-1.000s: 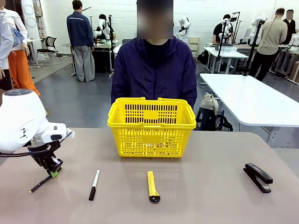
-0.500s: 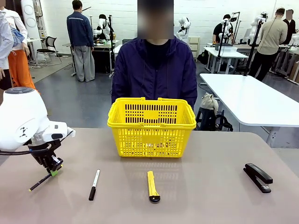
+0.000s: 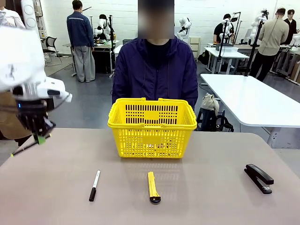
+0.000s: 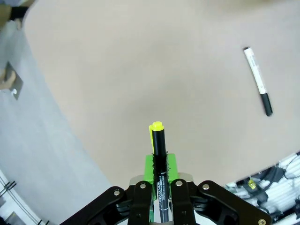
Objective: Place the items the person wants into the basket.
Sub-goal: Pick up the item the person points to and place it in the Market Basket.
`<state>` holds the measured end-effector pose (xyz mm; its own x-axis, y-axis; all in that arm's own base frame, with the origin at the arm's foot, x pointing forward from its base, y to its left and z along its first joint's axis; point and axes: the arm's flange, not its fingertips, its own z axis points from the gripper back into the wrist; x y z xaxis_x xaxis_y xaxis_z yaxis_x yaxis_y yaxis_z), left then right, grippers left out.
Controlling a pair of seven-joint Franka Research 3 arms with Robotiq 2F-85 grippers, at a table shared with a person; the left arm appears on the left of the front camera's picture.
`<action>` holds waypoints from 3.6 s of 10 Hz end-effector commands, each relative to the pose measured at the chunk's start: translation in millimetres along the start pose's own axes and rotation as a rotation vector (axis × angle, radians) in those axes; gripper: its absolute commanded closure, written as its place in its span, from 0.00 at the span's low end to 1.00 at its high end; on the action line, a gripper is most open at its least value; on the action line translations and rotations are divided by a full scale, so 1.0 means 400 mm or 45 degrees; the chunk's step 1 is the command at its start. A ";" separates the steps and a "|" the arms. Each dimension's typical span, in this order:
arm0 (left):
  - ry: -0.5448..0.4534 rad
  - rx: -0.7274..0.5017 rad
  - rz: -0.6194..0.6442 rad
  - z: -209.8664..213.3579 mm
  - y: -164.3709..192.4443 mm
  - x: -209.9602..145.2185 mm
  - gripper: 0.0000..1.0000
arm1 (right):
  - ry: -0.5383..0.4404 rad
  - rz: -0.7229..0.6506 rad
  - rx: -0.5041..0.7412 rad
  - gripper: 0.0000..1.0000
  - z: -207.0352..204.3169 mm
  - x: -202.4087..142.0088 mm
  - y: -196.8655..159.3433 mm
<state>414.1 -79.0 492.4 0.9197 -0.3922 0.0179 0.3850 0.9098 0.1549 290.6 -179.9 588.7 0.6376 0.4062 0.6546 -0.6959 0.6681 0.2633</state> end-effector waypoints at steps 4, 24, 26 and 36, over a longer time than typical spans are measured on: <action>-0.134 -0.065 0.051 0.232 -0.050 -0.020 0.92 | -0.030 0.018 0.020 0.00 0.000 0.000 -0.003; -0.338 0.124 -0.969 0.365 -0.605 0.435 0.88 | -0.030 0.018 0.020 0.00 0.000 0.000 -0.003; -0.390 0.017 -1.085 0.356 -0.600 0.499 0.88 | -0.030 0.018 0.020 0.00 0.000 0.000 -0.003; -0.398 0.004 -1.120 0.337 -0.608 0.524 0.88 | -0.030 0.018 0.020 0.00 0.000 0.000 -0.003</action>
<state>502.7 -400.8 591.3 0.2347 -0.9592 0.1575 0.9327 0.2679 0.2415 290.3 -180.7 588.8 0.6406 0.4064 0.6515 -0.6933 0.6710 0.2631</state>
